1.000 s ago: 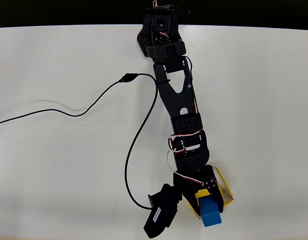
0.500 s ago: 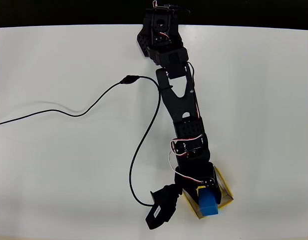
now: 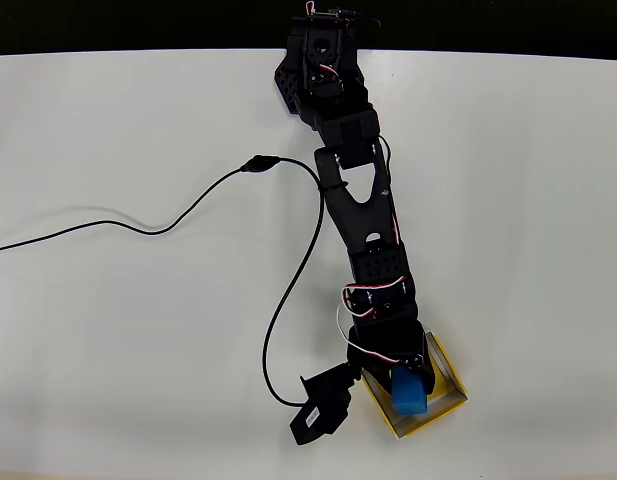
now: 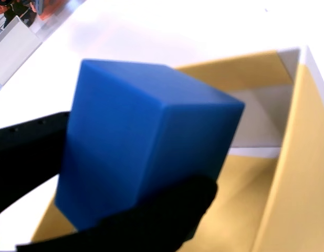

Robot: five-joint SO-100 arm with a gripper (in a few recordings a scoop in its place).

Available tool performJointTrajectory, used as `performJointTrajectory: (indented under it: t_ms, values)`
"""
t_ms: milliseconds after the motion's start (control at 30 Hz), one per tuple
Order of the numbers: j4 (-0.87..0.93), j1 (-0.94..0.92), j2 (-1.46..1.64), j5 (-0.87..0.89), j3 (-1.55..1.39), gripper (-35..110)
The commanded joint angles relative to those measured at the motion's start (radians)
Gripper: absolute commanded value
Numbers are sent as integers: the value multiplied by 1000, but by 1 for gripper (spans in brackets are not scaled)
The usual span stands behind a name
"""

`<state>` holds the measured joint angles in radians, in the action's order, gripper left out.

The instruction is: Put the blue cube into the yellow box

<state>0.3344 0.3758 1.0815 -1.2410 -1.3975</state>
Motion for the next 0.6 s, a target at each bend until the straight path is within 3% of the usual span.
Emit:
performJointTrajectory:
  t_ms: [0, 300, 567]
  values:
    - [3, 8, 57, -12, 132, 23]
    - [17, 3, 49, -117, 130, 33]
    - [-55, 0, 160, -230, 132, 35]
